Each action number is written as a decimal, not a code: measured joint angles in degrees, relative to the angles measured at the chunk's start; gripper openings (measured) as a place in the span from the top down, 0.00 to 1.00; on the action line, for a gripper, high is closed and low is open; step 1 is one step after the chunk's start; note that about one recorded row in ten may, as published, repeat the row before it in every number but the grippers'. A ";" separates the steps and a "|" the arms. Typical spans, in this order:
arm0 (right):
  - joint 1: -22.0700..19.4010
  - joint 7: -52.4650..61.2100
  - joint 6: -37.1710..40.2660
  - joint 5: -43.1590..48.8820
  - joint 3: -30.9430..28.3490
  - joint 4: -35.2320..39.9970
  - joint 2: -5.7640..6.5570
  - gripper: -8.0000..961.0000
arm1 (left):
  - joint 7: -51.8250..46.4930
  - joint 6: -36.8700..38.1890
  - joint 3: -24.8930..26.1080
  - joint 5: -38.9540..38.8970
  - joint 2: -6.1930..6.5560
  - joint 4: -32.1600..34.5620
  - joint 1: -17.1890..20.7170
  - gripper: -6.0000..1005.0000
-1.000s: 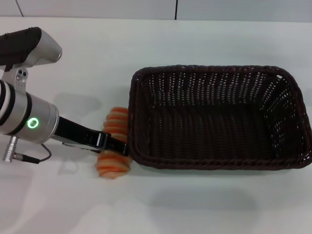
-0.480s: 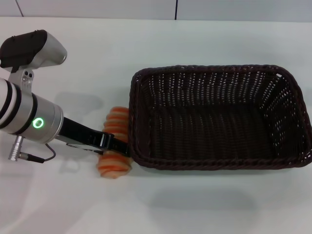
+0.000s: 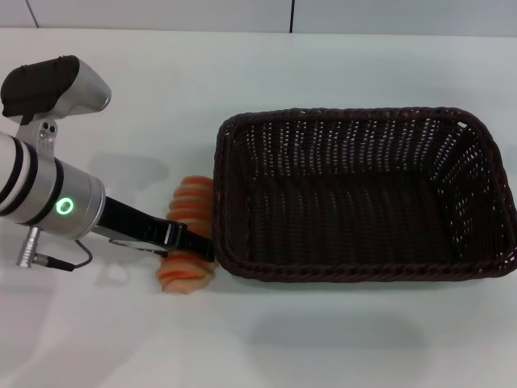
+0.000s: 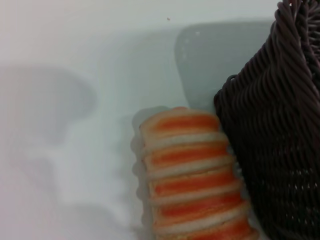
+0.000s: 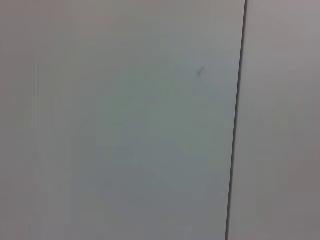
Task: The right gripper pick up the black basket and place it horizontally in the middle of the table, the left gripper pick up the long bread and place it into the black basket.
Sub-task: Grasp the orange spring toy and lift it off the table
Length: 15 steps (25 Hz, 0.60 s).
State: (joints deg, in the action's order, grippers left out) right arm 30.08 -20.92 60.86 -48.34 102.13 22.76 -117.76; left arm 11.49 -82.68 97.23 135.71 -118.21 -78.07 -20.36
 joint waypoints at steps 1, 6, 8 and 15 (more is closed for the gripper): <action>0.00 0.00 0.01 0.00 0.00 0.00 0.00 0.59 | 0.09 0.21 -0.06 0.02 -0.01 0.26 -0.03 0.24; -0.02 0.00 0.04 0.00 0.05 0.00 -0.01 0.59 | 0.54 0.57 -0.09 0.16 -0.08 0.81 -0.04 0.24; -0.03 0.00 0.05 0.00 0.03 0.00 -0.01 0.59 | 0.65 1.03 -0.17 0.25 -0.07 1.21 -0.10 0.24; -0.14 0.00 0.05 0.00 -0.10 0.05 -0.18 0.59 | 1.34 1.27 -0.13 0.29 0.00 2.06 -0.12 0.24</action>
State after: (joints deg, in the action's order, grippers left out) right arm 29.93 -20.92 60.92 -48.34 102.03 22.81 -117.95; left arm 12.84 -81.41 97.11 136.00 -118.21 -76.00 -20.48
